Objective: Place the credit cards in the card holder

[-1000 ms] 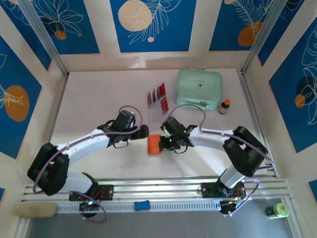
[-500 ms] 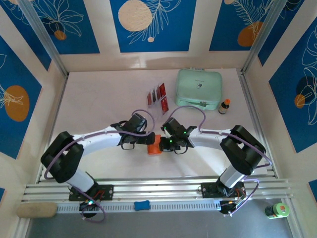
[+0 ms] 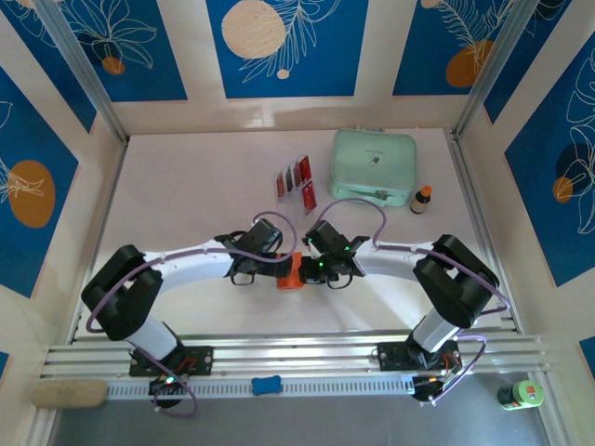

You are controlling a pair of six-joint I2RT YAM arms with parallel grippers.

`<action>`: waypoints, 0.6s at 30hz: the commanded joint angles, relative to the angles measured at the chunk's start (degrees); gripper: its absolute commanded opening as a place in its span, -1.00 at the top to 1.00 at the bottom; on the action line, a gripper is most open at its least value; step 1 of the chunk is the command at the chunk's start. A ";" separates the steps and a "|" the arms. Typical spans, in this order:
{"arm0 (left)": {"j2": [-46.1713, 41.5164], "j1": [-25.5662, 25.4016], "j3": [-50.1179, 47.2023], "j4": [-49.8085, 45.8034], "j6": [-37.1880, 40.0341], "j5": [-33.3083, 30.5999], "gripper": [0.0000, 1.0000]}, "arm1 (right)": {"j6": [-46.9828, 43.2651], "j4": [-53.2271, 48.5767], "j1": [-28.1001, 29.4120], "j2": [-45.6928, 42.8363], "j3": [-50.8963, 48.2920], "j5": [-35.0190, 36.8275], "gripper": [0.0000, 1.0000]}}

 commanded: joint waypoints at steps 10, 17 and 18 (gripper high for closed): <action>4.20 -2.39 -0.37 -4.69 0.97 -5.95 -1.00 | -3.54 -10.72 -6.20 -7.18 4.53 1.12 1.00; 4.57 -3.04 -0.44 -5.01 0.96 -6.89 -1.00 | -5.42 -13.52 -6.81 -3.52 8.27 0.82 0.61; 4.57 -3.03 -0.53 -4.95 0.88 -6.93 -1.00 | -5.50 -13.55 -6.80 -2.82 8.73 0.77 0.59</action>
